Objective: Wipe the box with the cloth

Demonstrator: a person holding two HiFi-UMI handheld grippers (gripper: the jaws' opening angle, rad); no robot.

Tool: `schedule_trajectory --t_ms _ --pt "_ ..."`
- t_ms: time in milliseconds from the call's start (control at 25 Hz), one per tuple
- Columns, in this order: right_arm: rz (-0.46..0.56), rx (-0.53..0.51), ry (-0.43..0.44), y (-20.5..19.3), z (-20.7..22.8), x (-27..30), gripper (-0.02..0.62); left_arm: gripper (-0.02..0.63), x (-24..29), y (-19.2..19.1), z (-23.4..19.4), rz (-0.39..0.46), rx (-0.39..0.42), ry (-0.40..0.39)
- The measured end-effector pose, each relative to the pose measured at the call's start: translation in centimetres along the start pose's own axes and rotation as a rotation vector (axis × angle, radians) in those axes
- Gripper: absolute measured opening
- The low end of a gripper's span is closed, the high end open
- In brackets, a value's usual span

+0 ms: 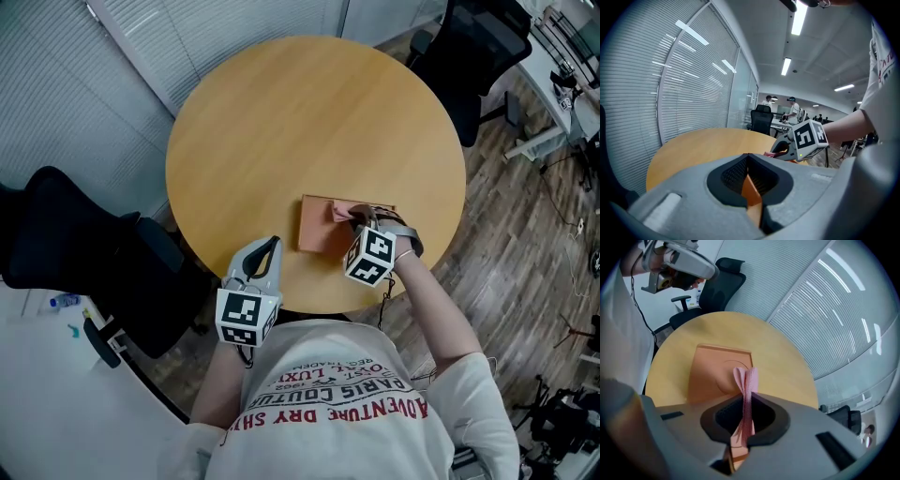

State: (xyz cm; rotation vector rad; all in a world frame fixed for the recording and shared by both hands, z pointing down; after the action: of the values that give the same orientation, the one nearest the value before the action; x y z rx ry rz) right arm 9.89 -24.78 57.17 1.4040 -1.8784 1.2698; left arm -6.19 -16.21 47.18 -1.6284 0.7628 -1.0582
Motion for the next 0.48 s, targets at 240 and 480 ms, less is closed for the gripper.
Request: schedule_trajectory --t_ms 240,480 --pt "-0.015 -0.009 0.033 -0.7 1.0 2.3 0.031 0.009 1.0 -0.4 -0.3 -0.022 -0.008 0.021" --pt "-0.034 -0.018 0.079 -1.2 0.1 3.3 0.034 0.009 1.8 -0.6 -0.3 -0.035 -0.009 0.025"
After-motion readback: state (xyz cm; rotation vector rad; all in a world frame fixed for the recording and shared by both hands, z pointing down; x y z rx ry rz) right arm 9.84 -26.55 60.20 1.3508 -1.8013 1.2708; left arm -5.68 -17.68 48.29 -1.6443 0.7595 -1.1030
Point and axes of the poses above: the fingertips, and each gripper's own axes: x forward along the fingers, z to its right, y out of its top, the point moved 3 cm from there along -x, backward along the fingers, and after that the axes turned 7 degrees about z, right-handed, at the moved point
